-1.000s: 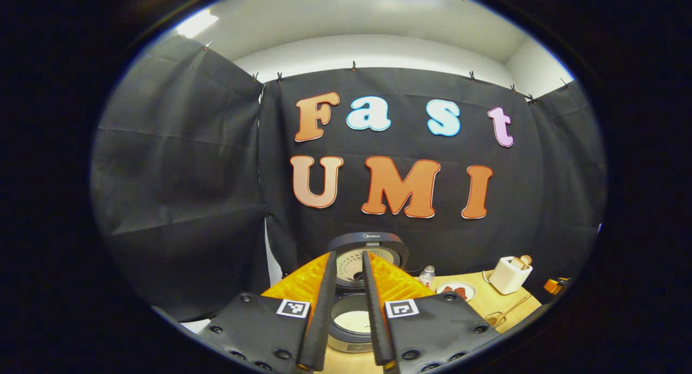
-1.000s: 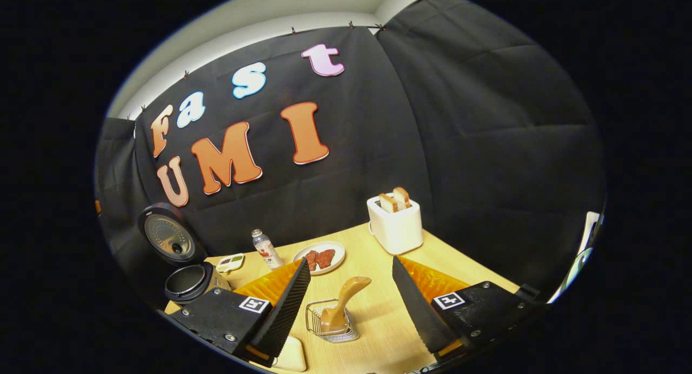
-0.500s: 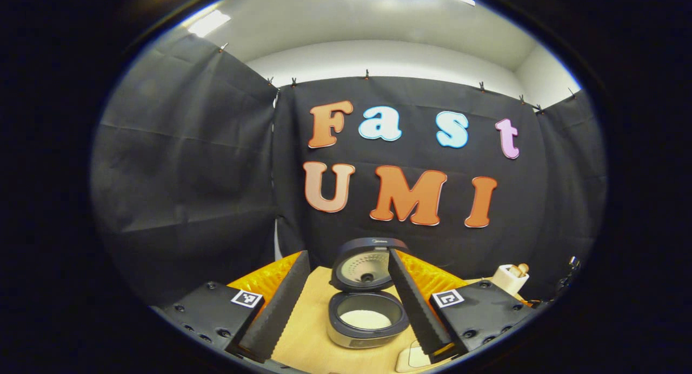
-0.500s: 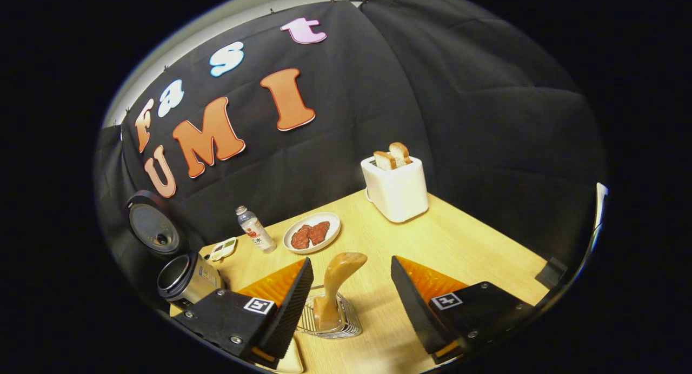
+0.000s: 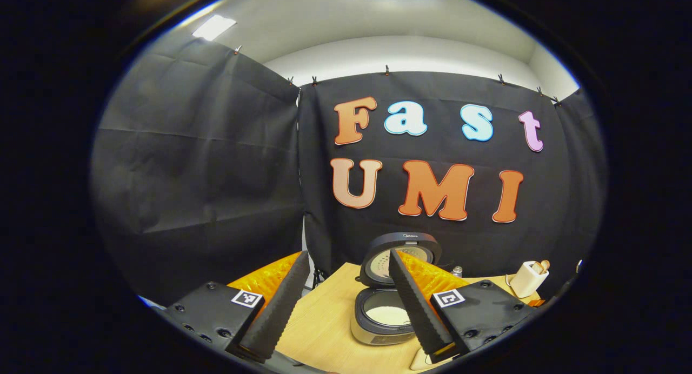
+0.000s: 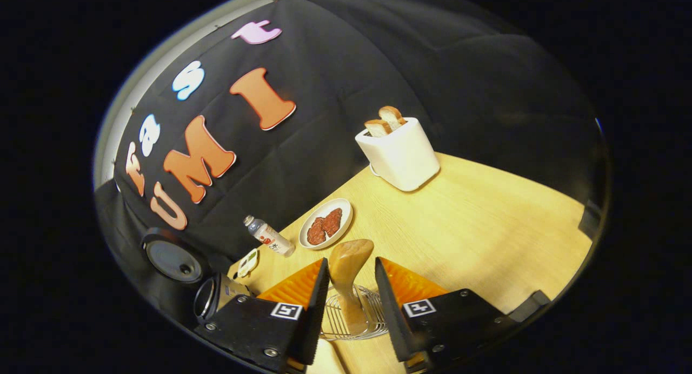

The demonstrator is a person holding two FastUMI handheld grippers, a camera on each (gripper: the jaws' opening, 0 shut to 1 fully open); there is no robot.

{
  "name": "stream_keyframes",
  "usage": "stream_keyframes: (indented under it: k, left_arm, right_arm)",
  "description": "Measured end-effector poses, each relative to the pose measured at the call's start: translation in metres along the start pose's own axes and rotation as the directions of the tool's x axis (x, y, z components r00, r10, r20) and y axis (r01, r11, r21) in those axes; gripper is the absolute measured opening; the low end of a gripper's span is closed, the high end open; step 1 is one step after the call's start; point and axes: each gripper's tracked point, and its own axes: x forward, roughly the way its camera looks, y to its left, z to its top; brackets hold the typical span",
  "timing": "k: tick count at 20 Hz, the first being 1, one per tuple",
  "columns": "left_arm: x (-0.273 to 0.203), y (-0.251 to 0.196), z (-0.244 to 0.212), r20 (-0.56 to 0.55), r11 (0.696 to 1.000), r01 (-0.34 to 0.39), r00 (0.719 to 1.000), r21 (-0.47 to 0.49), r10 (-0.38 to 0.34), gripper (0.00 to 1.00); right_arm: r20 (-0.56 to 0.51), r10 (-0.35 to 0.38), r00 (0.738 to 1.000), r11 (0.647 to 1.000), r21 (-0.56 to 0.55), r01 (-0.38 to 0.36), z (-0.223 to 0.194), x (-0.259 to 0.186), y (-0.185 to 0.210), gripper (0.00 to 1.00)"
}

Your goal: Close the left gripper, press the button to open the rice cooker; take a wooden spoon from the chopstick holder with the right hand, scoop a spoonful of rice and pour it into the rice cooker, then put the wooden spoon back into the chopstick holder.

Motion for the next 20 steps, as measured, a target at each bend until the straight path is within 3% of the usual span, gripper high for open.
stream_keyframes:
  k: [1,4,10,14,20]
  left_arm:
    - [0.001,0.000,0.000,-0.001,1.000,-0.002,1.000,0.007,0.002,0.97]
    - [0.005,-0.004,-0.005,-0.013,1.000,0.002,1.000,0.007,-0.002,0.97]
    - [0.016,-0.009,-0.014,-0.042,1.000,0.017,0.999,0.013,-0.017,0.97]
    - [0.019,-0.012,-0.021,-0.063,0.999,0.046,0.997,0.004,-0.045,0.97]
    - [0.033,-0.006,-0.019,-0.060,0.994,0.105,0.993,0.002,-0.105,0.97]
  right_arm:
    - [-0.010,0.020,1.000,0.999,0.044,-0.019,-0.002,0.003,0.003,0.49]
    - [-0.013,0.038,0.999,0.996,0.086,-0.037,-0.006,0.005,0.006,0.26]
    - [0.022,0.037,0.999,0.998,0.059,-0.039,0.001,0.005,0.017,0.14]
    - [0.065,0.026,0.998,0.999,0.026,-0.028,0.021,-0.009,0.031,0.14]
    - [0.149,0.066,0.987,0.998,0.007,-0.068,0.045,-0.049,0.076,0.14]
